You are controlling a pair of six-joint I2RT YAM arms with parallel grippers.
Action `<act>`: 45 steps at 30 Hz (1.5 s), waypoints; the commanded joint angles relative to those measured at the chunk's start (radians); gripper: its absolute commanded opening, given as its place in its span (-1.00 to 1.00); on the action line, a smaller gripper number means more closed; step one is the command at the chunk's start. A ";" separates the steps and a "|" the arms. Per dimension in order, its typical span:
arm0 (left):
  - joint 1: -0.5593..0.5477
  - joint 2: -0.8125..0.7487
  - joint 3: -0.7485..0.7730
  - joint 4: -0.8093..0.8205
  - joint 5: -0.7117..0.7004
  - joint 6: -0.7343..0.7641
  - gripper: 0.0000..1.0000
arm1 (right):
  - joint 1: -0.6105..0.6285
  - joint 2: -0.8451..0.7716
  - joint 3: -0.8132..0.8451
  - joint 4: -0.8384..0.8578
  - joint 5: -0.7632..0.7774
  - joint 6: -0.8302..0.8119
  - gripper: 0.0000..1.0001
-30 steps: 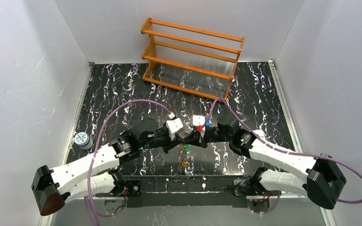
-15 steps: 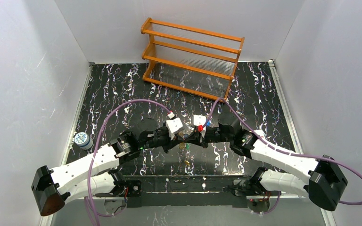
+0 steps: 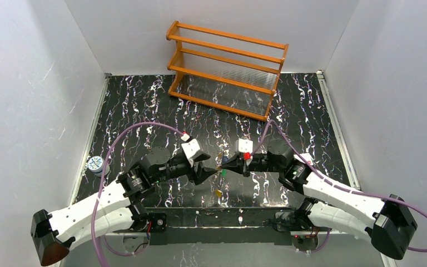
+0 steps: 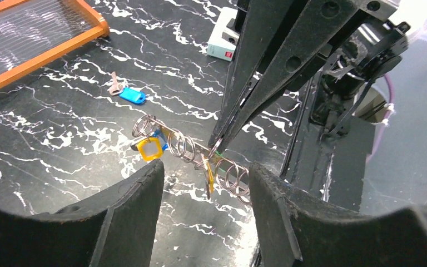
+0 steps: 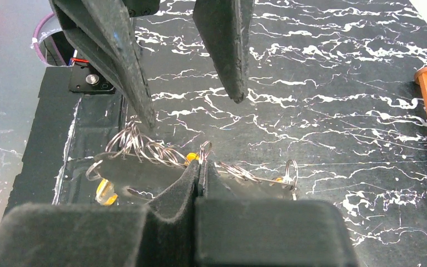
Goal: Put the keys on the keyring
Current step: Insert the key onto the keyring, then adjust the key on the keyring.
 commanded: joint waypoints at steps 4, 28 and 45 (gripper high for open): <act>0.053 -0.045 -0.070 0.131 0.130 -0.098 0.05 | -0.047 -0.058 -0.045 0.190 -0.095 0.058 -0.97; 0.358 0.110 -0.294 0.924 0.696 -0.248 -0.10 | -0.188 0.066 -0.076 0.499 -0.509 0.213 -0.97; 0.225 0.173 -0.341 0.925 0.576 -0.024 -0.46 | -0.188 0.072 -0.053 0.491 -0.525 0.241 -0.97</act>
